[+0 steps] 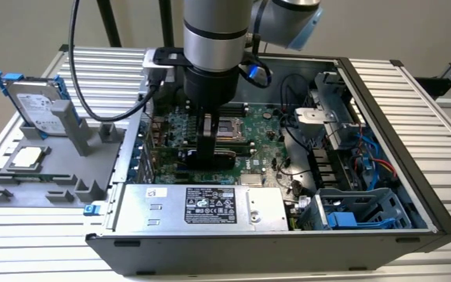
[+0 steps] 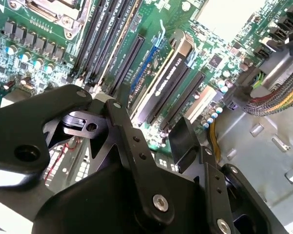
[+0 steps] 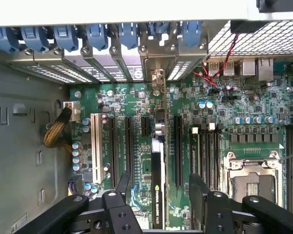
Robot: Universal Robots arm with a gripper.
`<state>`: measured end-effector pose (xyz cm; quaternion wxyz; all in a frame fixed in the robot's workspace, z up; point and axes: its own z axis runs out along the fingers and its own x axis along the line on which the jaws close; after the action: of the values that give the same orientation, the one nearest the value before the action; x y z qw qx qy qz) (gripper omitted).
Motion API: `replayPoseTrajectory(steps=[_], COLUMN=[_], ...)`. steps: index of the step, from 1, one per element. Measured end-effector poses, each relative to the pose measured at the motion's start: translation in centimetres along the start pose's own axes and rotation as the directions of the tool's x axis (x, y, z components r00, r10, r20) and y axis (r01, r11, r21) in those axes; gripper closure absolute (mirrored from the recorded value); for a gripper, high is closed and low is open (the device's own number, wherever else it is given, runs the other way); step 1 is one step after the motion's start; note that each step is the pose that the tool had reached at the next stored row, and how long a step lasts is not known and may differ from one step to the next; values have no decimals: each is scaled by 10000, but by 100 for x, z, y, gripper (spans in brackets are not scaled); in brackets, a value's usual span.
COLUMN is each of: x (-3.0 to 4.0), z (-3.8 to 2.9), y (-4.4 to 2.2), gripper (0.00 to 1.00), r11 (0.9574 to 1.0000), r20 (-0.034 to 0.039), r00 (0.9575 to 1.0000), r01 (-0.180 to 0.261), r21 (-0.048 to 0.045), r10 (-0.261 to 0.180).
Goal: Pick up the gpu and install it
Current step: 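Press down on the gpu until it lock into place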
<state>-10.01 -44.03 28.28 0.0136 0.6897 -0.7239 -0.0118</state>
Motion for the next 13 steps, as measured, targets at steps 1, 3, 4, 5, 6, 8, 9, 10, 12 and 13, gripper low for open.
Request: replayPoseTrajectory(steps=[1,3,4,5,6,8,9,10,12,13], x=[0,0,0,0,0,0,0,0,0,0], z=[-9,-33,-42,-46,-46,-47,-48,-48,-48,-48], y=[0,1,1,1,1,1,2,2,2,2], gripper=[0,0,0,0,0,0,0,0,0,0], r11=[10000,10000,10000,10000,10000,10000,10000,10000,10000,10000], r20=[0,0,-1,0,3,3,0,-1,0,0], r00=[10000,10000,10000,10000,10000,10000,10000,10000,10000,10000], r01=[1,0,0,0,1,1,0,0,0,0], r21=[0,0,0,0,2,2,0,0,0,0], r10=[-1,0,0,0,-1,-1,0,0,0,0])
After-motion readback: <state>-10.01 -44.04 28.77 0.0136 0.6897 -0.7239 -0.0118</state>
